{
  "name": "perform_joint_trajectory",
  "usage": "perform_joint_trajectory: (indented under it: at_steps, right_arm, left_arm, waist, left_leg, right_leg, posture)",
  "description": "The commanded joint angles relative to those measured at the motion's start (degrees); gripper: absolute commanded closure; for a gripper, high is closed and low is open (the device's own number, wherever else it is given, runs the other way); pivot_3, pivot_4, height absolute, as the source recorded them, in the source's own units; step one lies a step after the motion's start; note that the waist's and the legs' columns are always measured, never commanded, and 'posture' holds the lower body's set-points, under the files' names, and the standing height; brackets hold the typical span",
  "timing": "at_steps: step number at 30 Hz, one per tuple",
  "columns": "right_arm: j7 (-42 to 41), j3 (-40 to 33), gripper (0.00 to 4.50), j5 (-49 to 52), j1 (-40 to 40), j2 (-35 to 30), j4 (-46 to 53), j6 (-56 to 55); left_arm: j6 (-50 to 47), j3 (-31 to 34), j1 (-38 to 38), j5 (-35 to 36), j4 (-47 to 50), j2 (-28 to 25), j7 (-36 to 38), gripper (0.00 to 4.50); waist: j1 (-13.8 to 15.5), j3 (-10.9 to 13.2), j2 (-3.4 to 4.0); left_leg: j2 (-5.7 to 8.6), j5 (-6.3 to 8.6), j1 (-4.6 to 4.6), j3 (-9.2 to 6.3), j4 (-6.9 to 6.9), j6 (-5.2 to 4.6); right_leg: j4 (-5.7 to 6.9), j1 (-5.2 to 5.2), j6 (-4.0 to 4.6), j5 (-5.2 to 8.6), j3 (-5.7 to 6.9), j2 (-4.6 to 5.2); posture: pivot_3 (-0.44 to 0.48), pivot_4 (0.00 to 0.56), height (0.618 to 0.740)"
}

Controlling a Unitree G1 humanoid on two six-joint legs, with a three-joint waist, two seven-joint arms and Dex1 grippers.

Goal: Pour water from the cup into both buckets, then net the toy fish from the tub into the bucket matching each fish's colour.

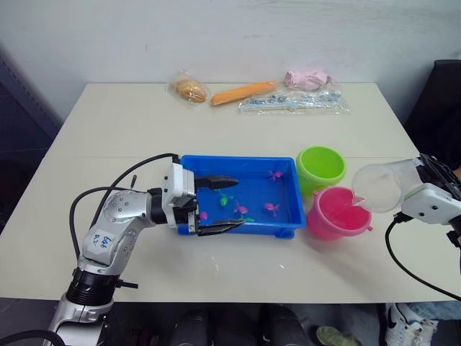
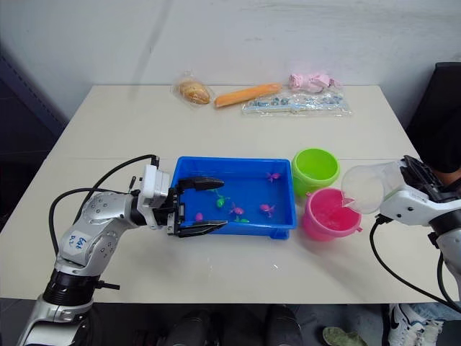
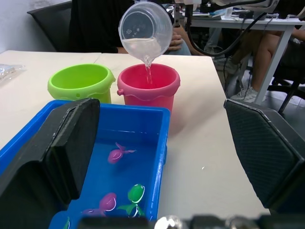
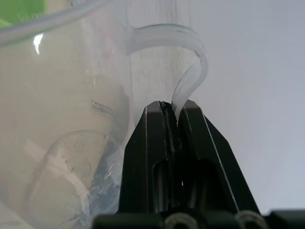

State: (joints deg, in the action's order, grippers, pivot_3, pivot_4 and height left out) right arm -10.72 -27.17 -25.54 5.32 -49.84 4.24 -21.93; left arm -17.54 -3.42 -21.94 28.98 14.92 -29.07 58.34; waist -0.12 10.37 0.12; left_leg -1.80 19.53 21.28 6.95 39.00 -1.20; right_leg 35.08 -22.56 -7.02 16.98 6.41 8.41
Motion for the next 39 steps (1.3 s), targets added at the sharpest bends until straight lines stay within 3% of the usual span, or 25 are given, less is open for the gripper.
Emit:
perform_joint_trajectory:
  at_steps: [1, 10, 15, 25, 28, 31, 35, 39]
  right_arm:
    - [1.51, -1.61, 4.42, -0.12, -0.72, -1.28, 0.93, -1.01]
    - [-0.67, -2.06, 4.42, 6.51, -1.00, 1.46, 1.05, 1.52]
    - [-4.43, -2.64, 4.42, 15.90, -1.34, 3.80, 1.60, 3.88]
    - [-6.55, -6.14, 4.42, 32.85, -9.58, 7.22, 3.84, 23.48]
    - [-5.69, -4.61, 4.42, 32.21, -13.69, 6.19, 2.65, 28.89]
    - [-8.32, -1.34, 4.42, 30.32, -17.21, 3.71, -0.85, 27.56]
    - [-5.58, 3.15, 4.42, 26.21, -22.53, 1.95, -6.28, 36.45]
    - [-9.40, 7.45, 4.42, 25.52, -26.07, 1.22, -9.95, 30.46]
  left_arm:
    - [1.10, 0.07, -0.76, 0.05, 0.69, 0.26, 0.09, 0.00]
    - [1.07, 0.22, -0.10, -0.08, 1.14, 0.22, -0.30, 0.00]
    - [1.31, 0.36, 0.04, -0.33, 0.99, 0.09, -0.37, 0.00]
    - [1.29, 1.31, 0.01, -0.18, 1.05, -0.45, -0.80, 0.00]
    - [1.05, 1.59, -0.31, 0.05, 1.06, -0.58, -1.23, 0.00]
    - [0.81, 2.00, -0.30, 0.30, 1.11, -0.76, -1.67, 0.00]
    - [0.32, 2.99, -0.28, 0.94, 1.18, -0.56, -2.65, 0.00]
    - [0.41, 3.38, -0.77, 0.72, 0.75, -0.47, -3.06, 0.00]
  waist:
    - [0.00, 0.00, 0.00]
    - [0.02, 0.00, 0.00]
    - [0.00, 0.00, -0.01]
    - [0.01, 0.00, 0.00]
    - [-0.01, 0.00, 0.00]
    - [-0.09, 0.00, 0.01]
    - [-0.13, 0.00, 0.01]
    - [-0.05, 0.01, 0.01]
  left_leg:
    - [0.00, 0.00, 0.00, 0.00, 0.00, 0.00]
    - [0.00, -0.01, 0.00, -0.01, 0.01, 0.00]
    - [0.00, -0.01, -0.01, -0.01, 0.01, 0.00]
    - [-0.02, -0.01, -0.02, -0.04, 0.02, -0.02]
    - [-0.01, -0.01, -0.01, -0.04, 0.02, -0.03]
    - [-0.01, -0.01, -0.01, -0.02, 0.02, -0.03]
    - [-0.01, -0.01, -0.01, 0.00, 0.02, -0.04]
    - [-0.01, -0.01, 0.03, -0.02, 0.02, -0.04]
  right_leg:
    - [0.00, 0.00, 0.00, 0.00, 0.00, 0.00]
    - [0.00, 0.01, -0.01, 0.00, 0.01, 0.00]
    - [0.00, 0.02, -0.01, 0.00, 0.00, 0.00]
    - [0.02, 0.04, -0.01, -0.01, 0.01, -0.01]
    - [0.02, 0.04, -0.01, -0.01, 0.01, 0.00]
    - [0.02, 0.03, -0.01, -0.01, 0.00, 0.00]
    - [0.03, 0.01, -0.01, -0.01, 0.01, 0.00]
    - [0.03, 0.01, -0.01, -0.01, 0.06, 0.00]
  posture:
    - [0.000, 0.150, 0.740]
    - [0.000, 0.150, 0.740]
    - [0.000, 0.150, 0.740]
    - [0.000, 0.150, 0.740]
    - [0.000, 0.150, 0.740]
    - [0.000, 0.150, 0.740]
    - [0.000, 0.150, 0.740]
    - [0.000, 0.150, 0.740]
